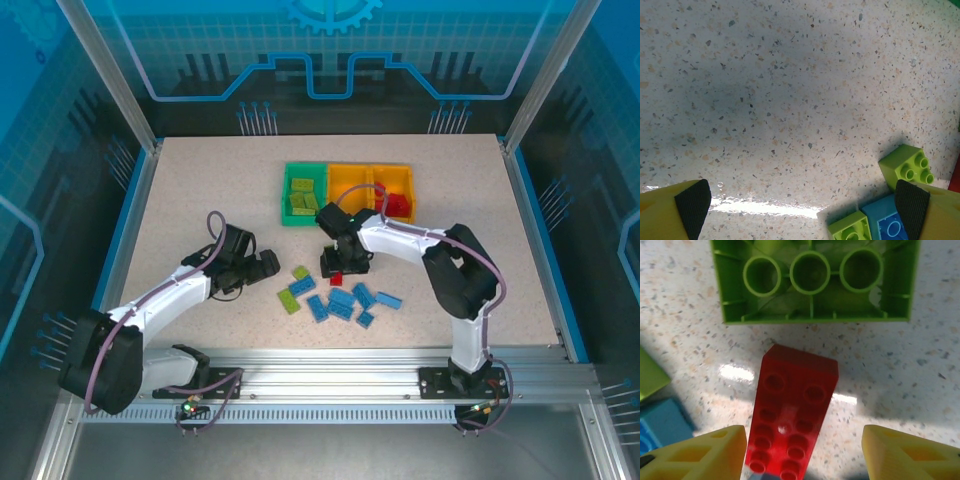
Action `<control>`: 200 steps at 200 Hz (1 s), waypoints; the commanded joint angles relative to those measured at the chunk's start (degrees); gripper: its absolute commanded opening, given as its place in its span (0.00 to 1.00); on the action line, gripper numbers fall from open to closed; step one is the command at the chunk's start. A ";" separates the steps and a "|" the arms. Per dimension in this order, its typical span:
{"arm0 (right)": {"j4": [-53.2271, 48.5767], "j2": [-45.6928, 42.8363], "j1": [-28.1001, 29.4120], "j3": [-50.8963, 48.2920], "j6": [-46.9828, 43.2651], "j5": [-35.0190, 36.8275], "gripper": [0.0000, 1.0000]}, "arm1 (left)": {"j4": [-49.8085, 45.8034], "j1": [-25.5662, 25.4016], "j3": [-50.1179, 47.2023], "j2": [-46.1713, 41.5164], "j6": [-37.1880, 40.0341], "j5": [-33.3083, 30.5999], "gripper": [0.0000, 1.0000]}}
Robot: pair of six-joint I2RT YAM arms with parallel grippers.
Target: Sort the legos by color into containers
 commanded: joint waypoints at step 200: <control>-6.58 -2.14 -27.77 21.04 -11.69 -4.90 0.30 | -1.41 -3.64 2.98 0.84 3.01 -0.58 0.99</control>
